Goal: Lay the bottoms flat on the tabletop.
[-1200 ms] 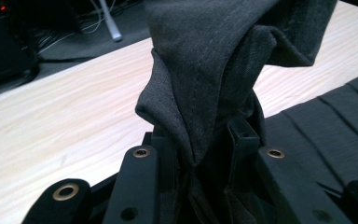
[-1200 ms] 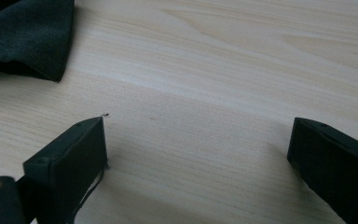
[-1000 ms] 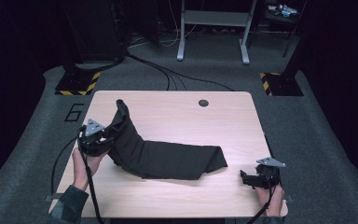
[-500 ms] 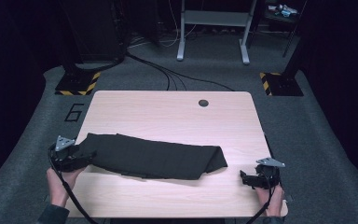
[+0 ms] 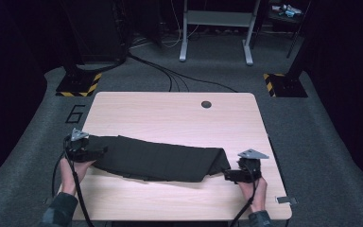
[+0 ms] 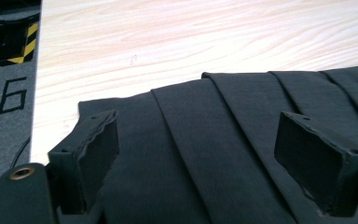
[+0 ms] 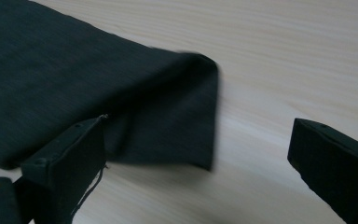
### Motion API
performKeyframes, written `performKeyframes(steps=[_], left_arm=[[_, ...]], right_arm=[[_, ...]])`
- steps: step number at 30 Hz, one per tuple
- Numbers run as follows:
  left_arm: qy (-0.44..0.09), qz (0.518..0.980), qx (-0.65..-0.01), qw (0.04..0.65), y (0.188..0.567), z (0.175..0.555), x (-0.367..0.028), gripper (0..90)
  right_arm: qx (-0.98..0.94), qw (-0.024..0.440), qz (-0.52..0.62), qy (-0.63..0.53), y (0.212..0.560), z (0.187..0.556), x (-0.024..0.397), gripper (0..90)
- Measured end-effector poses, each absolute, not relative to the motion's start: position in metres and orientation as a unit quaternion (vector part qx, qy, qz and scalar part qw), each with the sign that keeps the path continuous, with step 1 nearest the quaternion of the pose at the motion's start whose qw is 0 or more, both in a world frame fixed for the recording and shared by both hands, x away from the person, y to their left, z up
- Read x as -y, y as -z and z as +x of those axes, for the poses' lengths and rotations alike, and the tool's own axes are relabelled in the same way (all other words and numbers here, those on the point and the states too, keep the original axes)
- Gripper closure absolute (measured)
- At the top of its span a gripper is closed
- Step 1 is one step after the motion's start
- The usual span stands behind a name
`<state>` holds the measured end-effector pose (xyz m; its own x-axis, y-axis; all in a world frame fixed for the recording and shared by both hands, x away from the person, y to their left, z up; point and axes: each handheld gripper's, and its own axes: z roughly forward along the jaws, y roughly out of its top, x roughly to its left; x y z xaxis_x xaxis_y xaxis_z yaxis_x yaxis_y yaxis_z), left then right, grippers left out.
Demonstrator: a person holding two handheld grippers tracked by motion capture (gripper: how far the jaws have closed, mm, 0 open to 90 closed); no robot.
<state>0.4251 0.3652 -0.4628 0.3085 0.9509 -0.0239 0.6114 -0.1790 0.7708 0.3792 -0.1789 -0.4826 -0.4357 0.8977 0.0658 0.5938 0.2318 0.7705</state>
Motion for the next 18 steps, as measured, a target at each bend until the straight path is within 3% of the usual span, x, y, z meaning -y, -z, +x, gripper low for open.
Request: performKeyframes(steps=[6,12,18], left_arm=[[-0.216,0.745,-0.544,0.321,0.487,0.445,-0.357,3.8],[-0.194,0.760,-0.541,0.303,0.506,0.449,-0.347,2.0],[-0.195,0.765,-0.539,0.294,0.512,0.445,-0.341,1.1]], right_arm=[[-0.806,0.169,0.426,-0.374,0.481,0.400,0.108,3.7],[-0.824,0.143,0.413,-0.361,0.494,0.421,0.074,4.1],[-0.835,0.121,0.418,-0.336,0.510,0.430,0.066,4.2]])
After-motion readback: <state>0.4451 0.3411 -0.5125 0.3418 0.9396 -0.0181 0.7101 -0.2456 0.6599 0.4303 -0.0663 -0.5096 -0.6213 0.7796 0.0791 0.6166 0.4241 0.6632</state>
